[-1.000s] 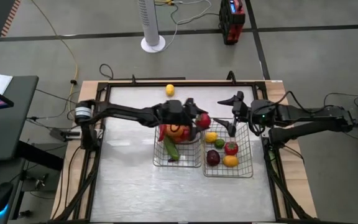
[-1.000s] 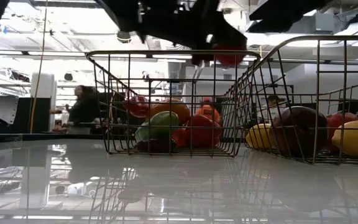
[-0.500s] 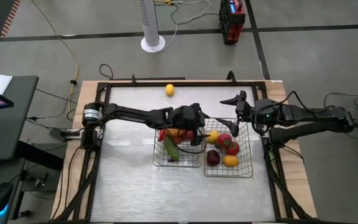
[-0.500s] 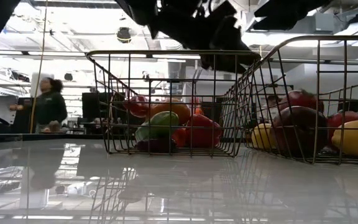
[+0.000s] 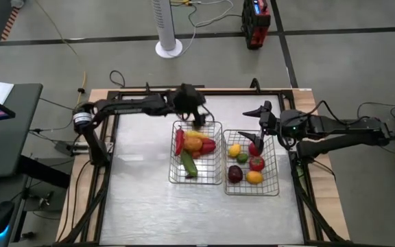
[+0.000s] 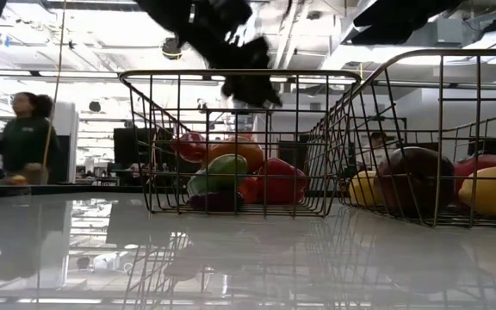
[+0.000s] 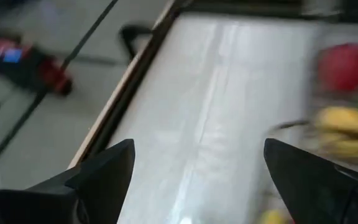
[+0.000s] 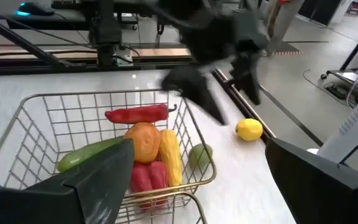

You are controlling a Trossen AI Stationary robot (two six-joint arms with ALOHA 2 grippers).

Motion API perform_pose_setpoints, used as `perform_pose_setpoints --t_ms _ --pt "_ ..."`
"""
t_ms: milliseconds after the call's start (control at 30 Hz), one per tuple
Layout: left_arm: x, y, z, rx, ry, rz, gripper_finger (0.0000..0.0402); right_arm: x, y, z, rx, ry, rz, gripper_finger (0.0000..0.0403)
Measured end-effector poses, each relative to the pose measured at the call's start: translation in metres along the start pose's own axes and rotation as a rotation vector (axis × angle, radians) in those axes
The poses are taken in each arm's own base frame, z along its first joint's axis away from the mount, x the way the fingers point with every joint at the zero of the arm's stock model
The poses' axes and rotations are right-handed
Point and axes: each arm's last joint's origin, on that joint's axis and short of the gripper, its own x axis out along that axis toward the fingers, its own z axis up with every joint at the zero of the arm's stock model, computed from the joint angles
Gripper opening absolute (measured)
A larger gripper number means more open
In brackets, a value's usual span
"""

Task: Sort produce into baskets
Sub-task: Put the lemon into the right wire basket

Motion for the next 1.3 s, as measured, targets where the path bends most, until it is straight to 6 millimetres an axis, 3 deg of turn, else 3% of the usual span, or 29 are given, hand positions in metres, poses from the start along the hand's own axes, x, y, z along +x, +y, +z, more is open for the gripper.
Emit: perform_pose_setpoints --t_ms 233,533,733,1067,1300 --pt "0.006 0.073 -0.021 -0.288 -0.03 0.07 0.0341 -0.001 0.003 0.0 -0.017 -0.004 0.017 0.0388" --pt "0.004 0.125 -0.057 -0.59 0.04 0.246 0.0341 0.0 0.002 0.001 -0.015 -0.008 0.009 0.0388" --pt "0.008 0.128 -0.066 -0.605 0.106 0.33 0.0341 -0.001 0.001 0.004 -0.013 -0.041 0.009 0.0388" --pt "0.055 0.126 -0.087 -0.663 0.158 0.271 0.0341 -0.001 0.002 0.004 -0.024 -0.045 0.013 0.0388" --pt "0.07 0.124 -0.098 -0.623 0.222 0.293 0.0341 -0.001 0.002 0.003 -0.032 -0.032 0.013 0.0388"
